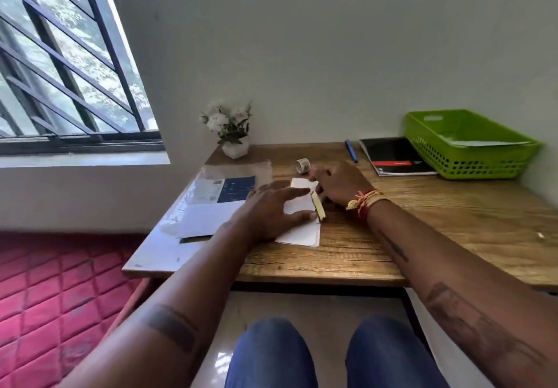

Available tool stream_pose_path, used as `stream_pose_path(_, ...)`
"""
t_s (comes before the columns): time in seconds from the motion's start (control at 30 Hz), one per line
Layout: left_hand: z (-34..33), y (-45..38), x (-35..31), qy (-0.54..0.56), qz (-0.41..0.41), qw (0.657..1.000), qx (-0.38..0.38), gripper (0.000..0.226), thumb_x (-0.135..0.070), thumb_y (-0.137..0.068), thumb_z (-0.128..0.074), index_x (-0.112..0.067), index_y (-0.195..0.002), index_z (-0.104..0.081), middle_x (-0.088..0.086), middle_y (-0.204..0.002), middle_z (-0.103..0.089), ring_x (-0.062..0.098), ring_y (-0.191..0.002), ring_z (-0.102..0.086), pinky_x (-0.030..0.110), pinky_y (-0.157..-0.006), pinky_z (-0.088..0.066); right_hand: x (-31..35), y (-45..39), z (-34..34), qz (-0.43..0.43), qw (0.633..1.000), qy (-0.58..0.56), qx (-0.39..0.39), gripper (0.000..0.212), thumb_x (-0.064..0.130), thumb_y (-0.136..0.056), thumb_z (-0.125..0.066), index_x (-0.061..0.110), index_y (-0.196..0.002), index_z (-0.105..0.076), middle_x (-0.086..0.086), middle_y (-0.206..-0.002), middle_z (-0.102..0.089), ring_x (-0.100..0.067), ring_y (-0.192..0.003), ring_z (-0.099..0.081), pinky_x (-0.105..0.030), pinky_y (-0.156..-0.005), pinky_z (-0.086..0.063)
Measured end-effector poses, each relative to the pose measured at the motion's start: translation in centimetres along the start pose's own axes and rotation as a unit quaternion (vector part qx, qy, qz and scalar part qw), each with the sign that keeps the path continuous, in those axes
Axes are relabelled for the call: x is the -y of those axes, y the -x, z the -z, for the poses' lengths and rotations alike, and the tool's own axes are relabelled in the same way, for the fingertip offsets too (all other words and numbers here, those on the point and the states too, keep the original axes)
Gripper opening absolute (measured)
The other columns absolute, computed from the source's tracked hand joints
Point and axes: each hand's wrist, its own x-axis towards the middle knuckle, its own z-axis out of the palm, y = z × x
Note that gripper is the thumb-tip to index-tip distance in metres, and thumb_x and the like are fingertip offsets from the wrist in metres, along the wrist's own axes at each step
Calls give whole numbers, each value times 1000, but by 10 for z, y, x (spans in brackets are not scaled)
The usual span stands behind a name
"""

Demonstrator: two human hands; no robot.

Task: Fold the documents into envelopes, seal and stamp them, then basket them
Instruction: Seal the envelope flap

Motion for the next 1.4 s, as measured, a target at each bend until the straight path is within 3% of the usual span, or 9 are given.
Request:
stream_pose_path(0.13,-13,-7,6,-5,13,1000,-9,68,-85,-87,-45,-55,-148,-44,-11,-164,-35,21,-152,-25,52,-120,-15,-18,-32,-13,27,996,79,32,42,43,-100,-52,25,-137,-62,-3,-134,-65,-19,-111,-60,-30,-91,-45)
stream_pose_path(0.27,-14,-7,5,5,16,1000,14,81,-90,-81,-47,-53,-153,-38,-10,-166,-32,19,-154,-22,51,-122,-13,-26,-53,-26,74,968,226,79,58,60,-93,-51,32,-144,-53,-2,-154,-45,-31,-140,-38,-47,-116,-29)
stream_pose_path(0.5,-12,-8,4,5,19,1000,24,93,-96,-70,-49,-55,-152,-35,-8,-162,-32,23,-149,-24,53,-120,-20,-20,-58,-22,56,984,150,71,54,58,-84,-69,21,-123,-67,-1,-124,-68,-21,-109,-60,-33,-88,-46)
stream_pose_path(0.73,-13,-3,4,8,12,1000,1,96,-97,-69,-50,-54,-153,-32,-10,-152,-38,20,-143,-31,48,-118,-25,-21,-38,-5,15,999,-28,-7,34,46,-93,-66,18,-113,-63,1,-100,-61,-18,-88,-59,-25,-61,-38)
stream_pose_path(0.93,-8,-7,-2,-7,23,999,34,91,-95,-75,-47,-59,-155,-21,-8,-160,-33,24,-148,-25,52,-119,-22,-42,-29,36,-57,958,-158,-233,63,28,-93,-70,21,-148,-41,-8,-147,-49,-28,-130,-52,-26,-93,-43)
stream_pose_path(1.07,-5,-19,-10,-41,11,997,64,79,-92,-81,-40,-60,-152,-29,-5,-164,-30,27,-152,-21,54,-121,-16,-43,-18,36,-46,976,-148,-151,99,27,-90,-75,34,-161,-7,-4,-166,-23,-27,-147,-32,-38,-114,-33)
stream_pose_path(1.2,-5,-37,-19,-44,18,997,68,80,-93,-80,-41,-57,-151,-36,-5,-161,-34,27,-151,-23,56,-119,-19,-43,-21,17,8,998,-15,-58,62,17,-93,-69,33,-149,-48,-6,-153,-45,-27,-133,-49,-27,-104,-39)
stream_pose_path(1.3,-10,-40,-18,-25,18,998,50,78,-92,-80,-44,-56,-149,-40,-5,-156,-37,27,-148,-25,56,-117,-24,-51,-27,22,-33,984,-78,-157,29,12,-97,-59,27,-117,-73,-3,-133,-64,-21,-115,-62,-20,-87,-45)
stream_pose_path(1.4,-16,-37,-14,1,9,1000,26,74,-91,-80,-45,-59,-147,-40,-7,-149,-39,24,-143,-30,55,-117,-30,-62,-32,42,-105,944,-109,-292,30,10,-99,-52,19,-121,-71,-7,-131,-66,-23,-116,-62,-18,-87,-42)
